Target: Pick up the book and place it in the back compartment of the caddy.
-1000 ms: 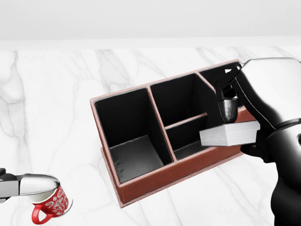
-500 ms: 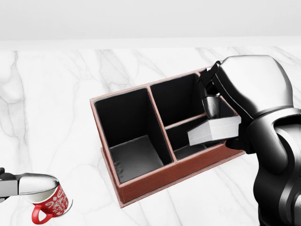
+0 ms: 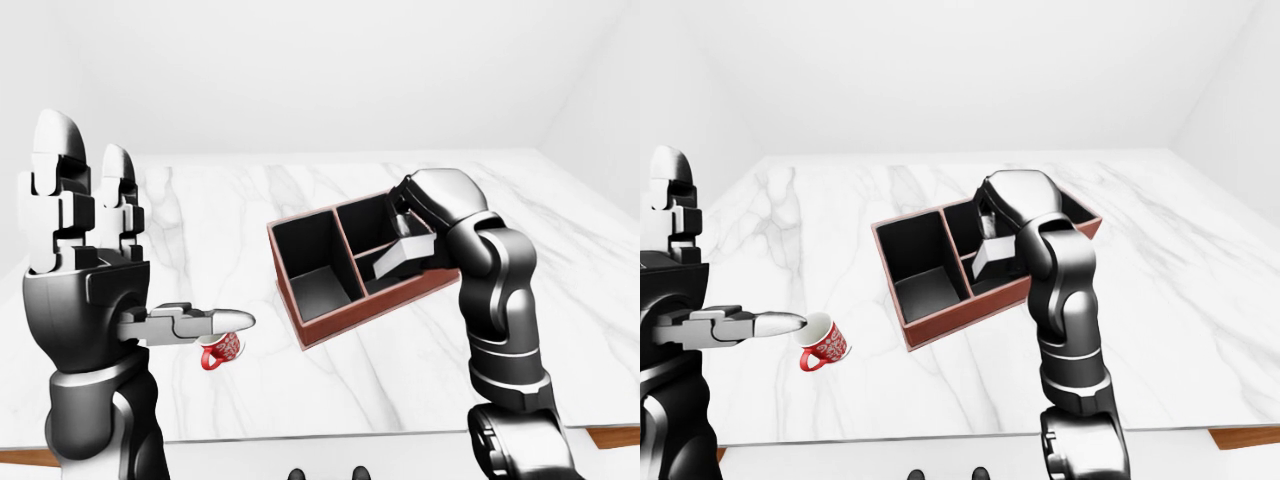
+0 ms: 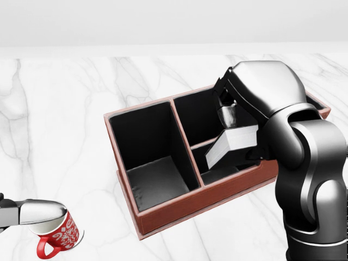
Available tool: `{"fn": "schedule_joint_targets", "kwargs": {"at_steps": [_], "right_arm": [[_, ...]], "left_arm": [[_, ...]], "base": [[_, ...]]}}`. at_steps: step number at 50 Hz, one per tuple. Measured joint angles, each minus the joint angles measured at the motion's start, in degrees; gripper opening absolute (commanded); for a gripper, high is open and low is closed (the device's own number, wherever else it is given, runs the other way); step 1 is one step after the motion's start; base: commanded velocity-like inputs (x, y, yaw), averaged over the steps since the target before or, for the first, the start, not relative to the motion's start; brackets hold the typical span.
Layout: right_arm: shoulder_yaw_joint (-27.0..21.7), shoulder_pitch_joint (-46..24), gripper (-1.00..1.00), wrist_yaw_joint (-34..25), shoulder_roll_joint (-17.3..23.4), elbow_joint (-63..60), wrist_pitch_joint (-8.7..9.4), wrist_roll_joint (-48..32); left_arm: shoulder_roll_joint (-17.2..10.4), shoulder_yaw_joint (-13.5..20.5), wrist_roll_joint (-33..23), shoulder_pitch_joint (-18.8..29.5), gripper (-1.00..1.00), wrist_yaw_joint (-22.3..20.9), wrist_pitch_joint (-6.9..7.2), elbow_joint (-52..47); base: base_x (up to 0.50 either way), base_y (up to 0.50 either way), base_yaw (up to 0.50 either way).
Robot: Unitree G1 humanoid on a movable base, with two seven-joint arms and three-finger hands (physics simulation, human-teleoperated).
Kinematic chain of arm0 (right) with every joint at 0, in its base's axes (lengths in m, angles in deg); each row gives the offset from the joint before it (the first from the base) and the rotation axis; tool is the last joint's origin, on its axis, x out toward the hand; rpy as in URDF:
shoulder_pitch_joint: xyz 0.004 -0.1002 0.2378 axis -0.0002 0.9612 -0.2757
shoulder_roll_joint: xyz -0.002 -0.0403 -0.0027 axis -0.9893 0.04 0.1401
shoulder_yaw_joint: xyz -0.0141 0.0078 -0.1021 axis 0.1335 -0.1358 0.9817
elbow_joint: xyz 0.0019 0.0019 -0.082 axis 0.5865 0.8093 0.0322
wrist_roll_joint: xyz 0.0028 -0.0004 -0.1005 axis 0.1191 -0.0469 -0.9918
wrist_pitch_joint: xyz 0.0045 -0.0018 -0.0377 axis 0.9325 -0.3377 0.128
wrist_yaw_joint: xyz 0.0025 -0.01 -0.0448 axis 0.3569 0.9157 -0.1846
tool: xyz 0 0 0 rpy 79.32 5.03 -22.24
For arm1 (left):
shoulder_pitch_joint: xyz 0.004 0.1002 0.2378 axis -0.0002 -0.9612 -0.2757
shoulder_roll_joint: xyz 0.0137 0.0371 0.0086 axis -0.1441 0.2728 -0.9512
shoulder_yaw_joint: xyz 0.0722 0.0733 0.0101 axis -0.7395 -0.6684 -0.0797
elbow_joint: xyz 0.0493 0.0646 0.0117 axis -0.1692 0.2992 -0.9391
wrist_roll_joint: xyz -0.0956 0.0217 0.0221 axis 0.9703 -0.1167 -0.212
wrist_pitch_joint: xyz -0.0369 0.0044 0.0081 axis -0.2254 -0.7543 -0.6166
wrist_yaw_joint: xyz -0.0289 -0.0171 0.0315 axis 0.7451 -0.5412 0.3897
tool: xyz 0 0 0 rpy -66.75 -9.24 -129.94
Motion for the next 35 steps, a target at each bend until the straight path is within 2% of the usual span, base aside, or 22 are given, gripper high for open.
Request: {"fn": "schedule_joint_targets", "kwargs": {"at_steps": [35], "right_arm": [[1.3, -6.5, -1.0, 0.0, 0.3, 15.0, 0.0, 1.4]], "left_arm": [[-0.2, 0.4, 0.5, 0.2, 1.0, 0.1, 0.0, -0.4]], "base": [[0.0, 0.0, 0.0]]}}
